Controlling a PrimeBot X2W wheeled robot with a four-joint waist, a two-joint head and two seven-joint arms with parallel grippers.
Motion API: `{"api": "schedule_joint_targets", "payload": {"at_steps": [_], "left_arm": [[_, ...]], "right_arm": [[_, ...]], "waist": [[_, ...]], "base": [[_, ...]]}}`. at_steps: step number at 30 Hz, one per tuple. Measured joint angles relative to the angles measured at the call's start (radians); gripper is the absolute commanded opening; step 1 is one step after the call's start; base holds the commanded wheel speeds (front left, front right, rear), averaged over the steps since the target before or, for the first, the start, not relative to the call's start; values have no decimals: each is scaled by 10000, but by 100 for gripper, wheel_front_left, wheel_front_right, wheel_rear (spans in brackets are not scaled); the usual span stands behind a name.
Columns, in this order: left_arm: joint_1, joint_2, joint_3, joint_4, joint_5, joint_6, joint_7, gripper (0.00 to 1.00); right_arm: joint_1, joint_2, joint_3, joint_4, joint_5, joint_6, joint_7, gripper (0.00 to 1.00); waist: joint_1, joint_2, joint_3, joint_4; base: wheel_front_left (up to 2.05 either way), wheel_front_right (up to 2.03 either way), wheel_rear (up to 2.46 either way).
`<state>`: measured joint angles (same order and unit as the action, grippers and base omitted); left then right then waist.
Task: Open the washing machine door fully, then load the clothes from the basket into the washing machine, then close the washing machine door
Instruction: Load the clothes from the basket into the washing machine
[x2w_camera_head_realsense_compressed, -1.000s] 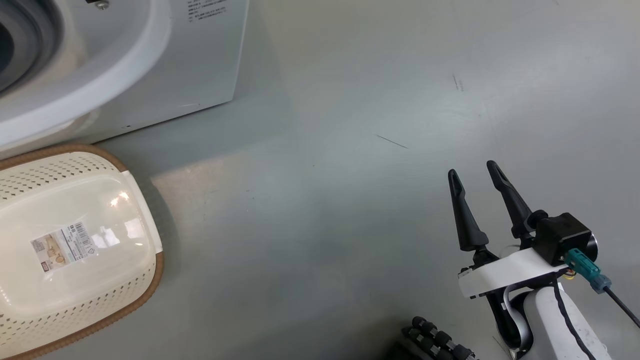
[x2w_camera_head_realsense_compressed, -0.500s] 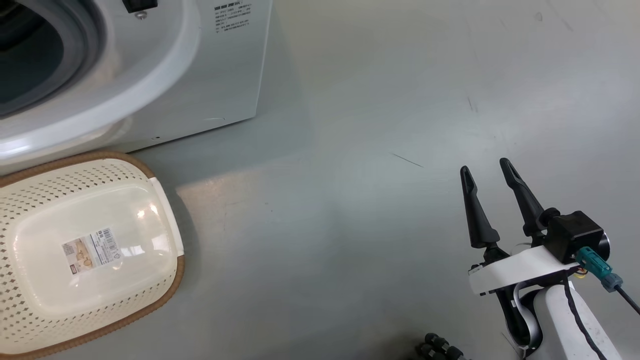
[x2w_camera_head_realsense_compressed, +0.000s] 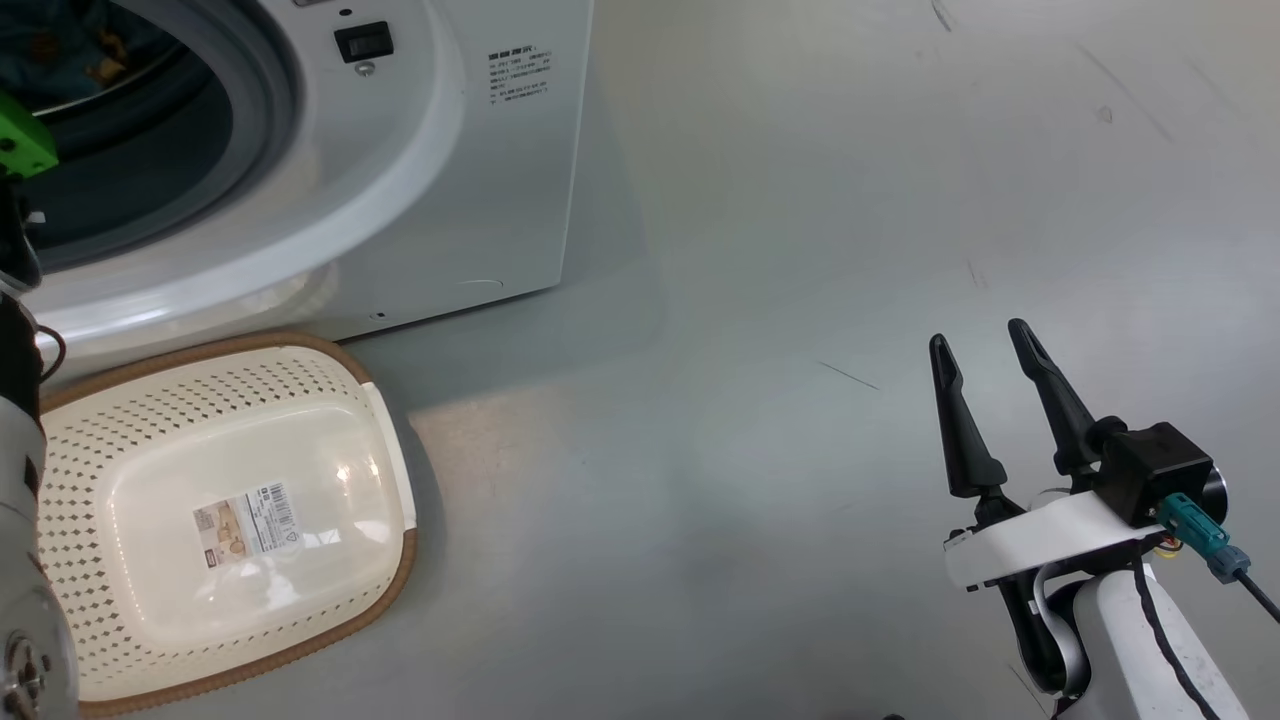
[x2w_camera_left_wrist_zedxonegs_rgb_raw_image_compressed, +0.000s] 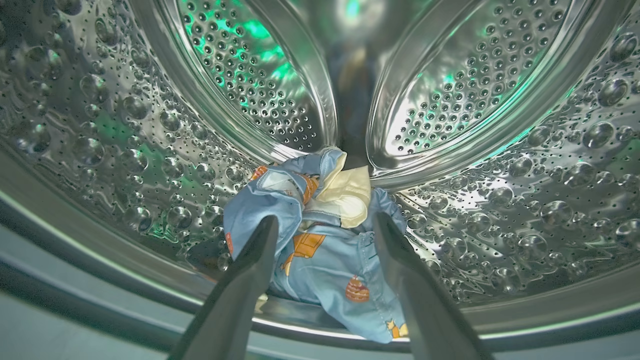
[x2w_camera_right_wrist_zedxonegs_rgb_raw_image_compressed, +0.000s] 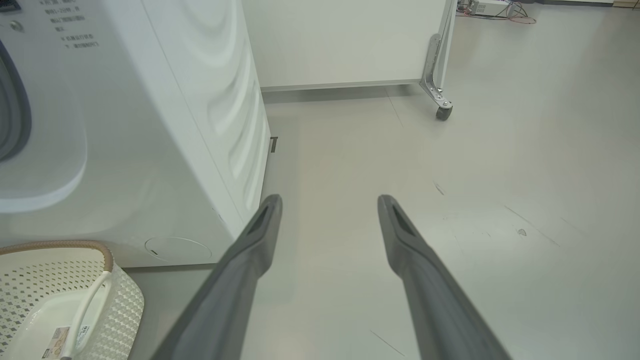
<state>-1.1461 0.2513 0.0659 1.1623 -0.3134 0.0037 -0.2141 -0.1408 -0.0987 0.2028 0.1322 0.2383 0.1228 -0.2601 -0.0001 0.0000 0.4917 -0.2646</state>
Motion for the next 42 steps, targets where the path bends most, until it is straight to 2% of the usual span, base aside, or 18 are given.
{"api": "schedule_joint_targets", "payload": {"at_steps": [6,12,23,32,38,42], "left_arm": [[509,-184,81,115,-228,-150,-186,100],[1132,-401,144,161,-330,-476,-339,100],[2356,-934,-240,-8,-182,-800,-349,100],[3436,-1200,-29,-1106,-222,-917,-353,100],[4451,-1657,71,-1735,-240,-1005,-380,100],[5063,-1753,265,-2209,-357,-1012,-380,100]], "right_arm": [[5,-25,-69,109,0,0,0,100],[35,-25,-263,199,0,0,0,100],[477,-109,-577,311,0,0,0,100],[755,-274,-700,326,0,0,0,100],[945,-345,-713,320,-15,0,0,100],[1157,-362,-708,316,-15,0,0,100]], "waist": [[0,0,-503,195],[0,0,-1076,357],[0,0,-2029,702],[0,0,-2792,1084],[0,0,-3245,1336],[0,0,-3521,1494]], "base": [[0,0,0],[0,0,0],[0,0,0],[0,0,0],[0,0,0],[0,0,0]]}}
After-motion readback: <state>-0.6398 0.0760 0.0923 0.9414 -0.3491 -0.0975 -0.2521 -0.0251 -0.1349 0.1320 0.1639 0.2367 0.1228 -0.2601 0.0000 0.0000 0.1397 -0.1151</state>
